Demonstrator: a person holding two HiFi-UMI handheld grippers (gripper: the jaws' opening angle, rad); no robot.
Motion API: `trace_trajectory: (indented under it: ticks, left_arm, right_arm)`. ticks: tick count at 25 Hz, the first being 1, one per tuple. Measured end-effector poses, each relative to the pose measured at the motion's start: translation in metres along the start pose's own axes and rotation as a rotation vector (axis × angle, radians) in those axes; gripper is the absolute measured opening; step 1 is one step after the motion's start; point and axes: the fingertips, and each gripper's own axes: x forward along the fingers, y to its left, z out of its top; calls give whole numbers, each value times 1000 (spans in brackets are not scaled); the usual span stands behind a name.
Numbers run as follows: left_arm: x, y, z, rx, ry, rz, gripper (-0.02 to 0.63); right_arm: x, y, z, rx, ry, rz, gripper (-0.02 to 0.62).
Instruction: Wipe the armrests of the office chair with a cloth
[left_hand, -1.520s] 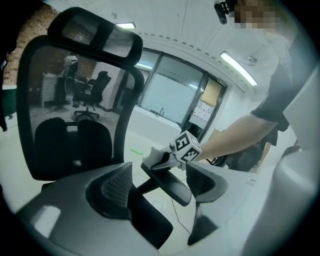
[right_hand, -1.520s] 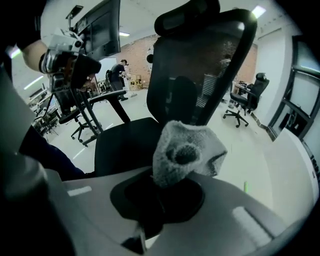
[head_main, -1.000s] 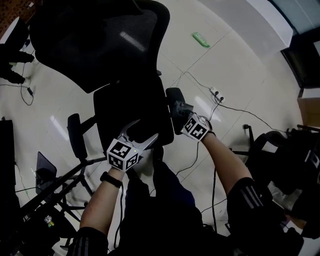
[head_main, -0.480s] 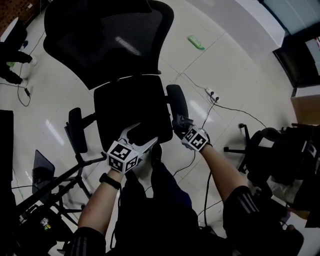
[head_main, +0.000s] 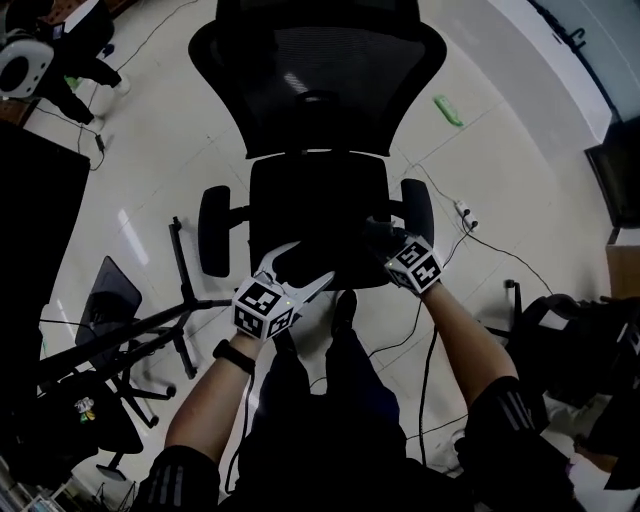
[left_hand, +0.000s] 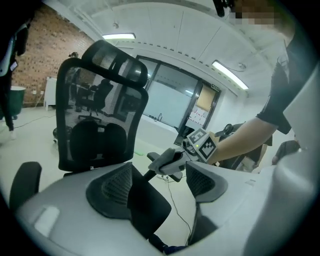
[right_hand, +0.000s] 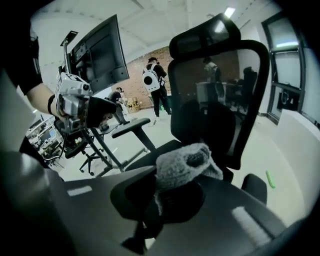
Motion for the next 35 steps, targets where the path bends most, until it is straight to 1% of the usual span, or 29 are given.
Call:
trace_trajectory:
  ticks: [5, 11, 13, 15, 20, 24, 27, 29, 31, 35]
  left_arm:
    - [-56, 43, -2, -20, -40, 92, 362]
    - [-117, 95, -6, -44, -82, 185, 362]
    - [-135, 110, -7, -55, -95, 213, 362]
    - [-151, 123, -10, -68, -108, 237, 362]
    - [-179, 152, -19, -105, -135, 279, 362]
    - [-192, 175, -22, -122, -153, 305, 362]
    - [-199, 188, -22, -134, -166, 314, 362]
    - [-205, 195, -26, -142, -166, 317, 362]
    - [-211, 201, -32, -150, -162, 321, 362]
    - [-217, 209, -44, -170, -158, 324, 362]
  right_arm:
    - [59, 30, 87, -90, -44, 67, 18]
    - [135, 84, 169, -174, -44, 191, 18]
    - [161, 98, 189, -222, -41, 218, 18]
    - [187, 107, 204, -268, -32, 224, 18]
    - [243, 117, 232, -296, 6, 222, 18]
    - [286, 120, 251, -272, 20, 236, 17]
    - [315, 117, 257, -191, 32, 246, 17]
    - [331, 117, 256, -123, 47, 250, 17]
    - [343, 119, 251, -77, 65, 247, 17]
    - [348, 123, 247, -39, 59, 251, 15]
